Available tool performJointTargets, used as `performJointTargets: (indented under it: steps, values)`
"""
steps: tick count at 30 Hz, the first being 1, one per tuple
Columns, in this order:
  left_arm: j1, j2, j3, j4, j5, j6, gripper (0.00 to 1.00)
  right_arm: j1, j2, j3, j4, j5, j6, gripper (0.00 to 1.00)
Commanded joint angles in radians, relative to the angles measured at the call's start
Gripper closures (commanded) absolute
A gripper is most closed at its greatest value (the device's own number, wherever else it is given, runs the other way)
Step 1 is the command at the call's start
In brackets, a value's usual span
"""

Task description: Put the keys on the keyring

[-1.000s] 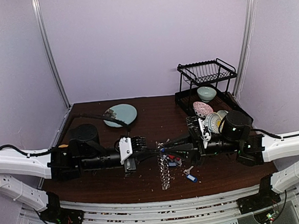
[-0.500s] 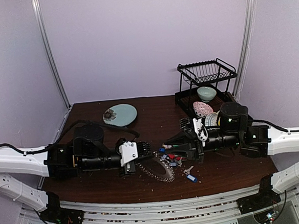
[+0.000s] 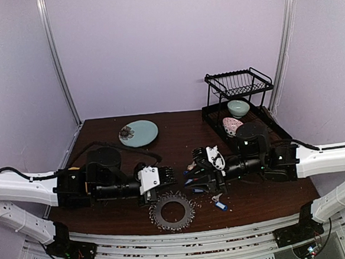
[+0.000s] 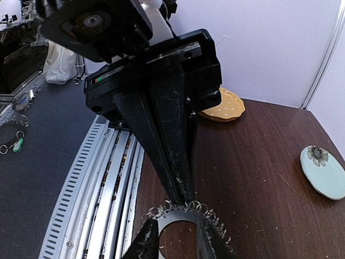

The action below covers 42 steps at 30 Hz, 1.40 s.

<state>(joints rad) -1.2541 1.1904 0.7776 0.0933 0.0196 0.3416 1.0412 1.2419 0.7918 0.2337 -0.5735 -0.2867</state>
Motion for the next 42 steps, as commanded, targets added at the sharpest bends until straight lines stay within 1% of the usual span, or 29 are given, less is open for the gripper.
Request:
performJointTargets:
  steps: [1, 4, 8, 9, 12, 15, 17, 20, 27, 30, 35, 42]
  values:
    - [0.008, 0.029, -0.044, 0.064, -0.019, -0.063, 1.00, -0.001, 0.033, -0.020, 0.061, 0.057, 0.106, 0.73]
    - [0.064, 0.046, -0.085, 0.045, 0.011, -0.181, 1.00, -0.017, 0.052, -0.029, 0.031, 0.195, 0.217, 0.73]
    - [0.109, 0.085, -0.139, 0.035, -0.036, -0.325, 1.00, -0.039, 0.110, -0.023, -0.090, 0.332, 0.382, 0.73]
    - [0.137, 0.110, -0.141, 0.017, -0.051, -0.377, 0.97, -0.045, 0.130, -0.022, -0.112, 0.356, 0.416, 0.73]
    - [0.232, 0.205, -0.113, -0.064, -0.068, -0.505, 0.80, -0.062, 0.220, 0.000, -0.192, 0.414, 0.477, 0.73]
    - [0.281, 0.297, -0.066, -0.116, -0.041, -0.561, 0.66, -0.087, 0.319, 0.079, -0.306, 0.426, 0.496, 0.72]
    - [0.295, 0.343, -0.054, -0.121, -0.019, -0.589, 0.57, -0.108, 0.379, 0.111, -0.341, 0.403, 0.510, 0.71]
    - [0.305, 0.378, -0.053, -0.124, -0.010, -0.613, 0.52, -0.125, 0.447, 0.148, -0.368, 0.333, 0.503, 0.70]
    - [0.317, 0.394, -0.081, -0.102, 0.007, -0.639, 0.53, -0.126, 0.541, 0.190, -0.319, 0.182, 0.468, 0.71]
    - [0.316, 0.401, -0.098, -0.090, 0.002, -0.639, 0.55, -0.130, 0.574, 0.207, -0.316, 0.147, 0.460, 0.73]
    - [0.316, 0.425, -0.103, -0.073, 0.021, -0.632, 0.56, -0.140, 0.617, 0.238, -0.324, 0.132, 0.451, 0.75]
    - [0.317, 0.435, -0.112, -0.056, 0.040, -0.625, 0.57, -0.142, 0.638, 0.230, -0.307, 0.067, 0.441, 0.77]
